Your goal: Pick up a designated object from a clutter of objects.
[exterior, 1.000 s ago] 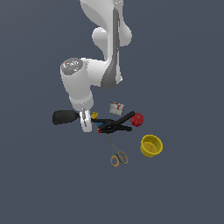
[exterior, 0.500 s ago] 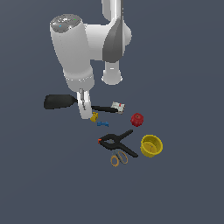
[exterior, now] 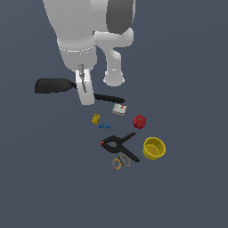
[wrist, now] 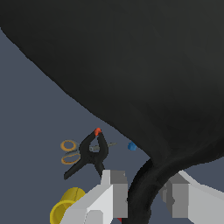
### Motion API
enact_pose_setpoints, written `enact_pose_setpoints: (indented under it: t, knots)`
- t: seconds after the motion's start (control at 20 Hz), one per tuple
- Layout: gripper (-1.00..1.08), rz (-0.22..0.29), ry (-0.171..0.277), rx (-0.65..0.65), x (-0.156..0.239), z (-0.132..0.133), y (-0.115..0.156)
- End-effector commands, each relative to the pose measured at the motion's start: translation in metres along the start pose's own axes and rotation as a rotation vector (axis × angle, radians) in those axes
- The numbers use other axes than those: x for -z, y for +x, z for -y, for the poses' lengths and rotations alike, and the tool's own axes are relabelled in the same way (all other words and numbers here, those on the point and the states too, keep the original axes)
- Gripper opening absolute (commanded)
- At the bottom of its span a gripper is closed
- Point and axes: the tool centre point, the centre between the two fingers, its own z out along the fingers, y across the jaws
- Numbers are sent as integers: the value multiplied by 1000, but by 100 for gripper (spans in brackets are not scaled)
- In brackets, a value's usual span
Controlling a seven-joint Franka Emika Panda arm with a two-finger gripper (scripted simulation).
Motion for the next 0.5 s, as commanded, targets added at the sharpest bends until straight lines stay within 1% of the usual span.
enact_pose_setpoints:
  t: [0.0, 0.2, 0.45]
  knots:
    - [-100, 0, 0, 0, 15, 2, -2]
    - [-100, 1, 1, 1, 29, 5, -4]
    - [-100, 1, 1, 1, 36, 6, -5]
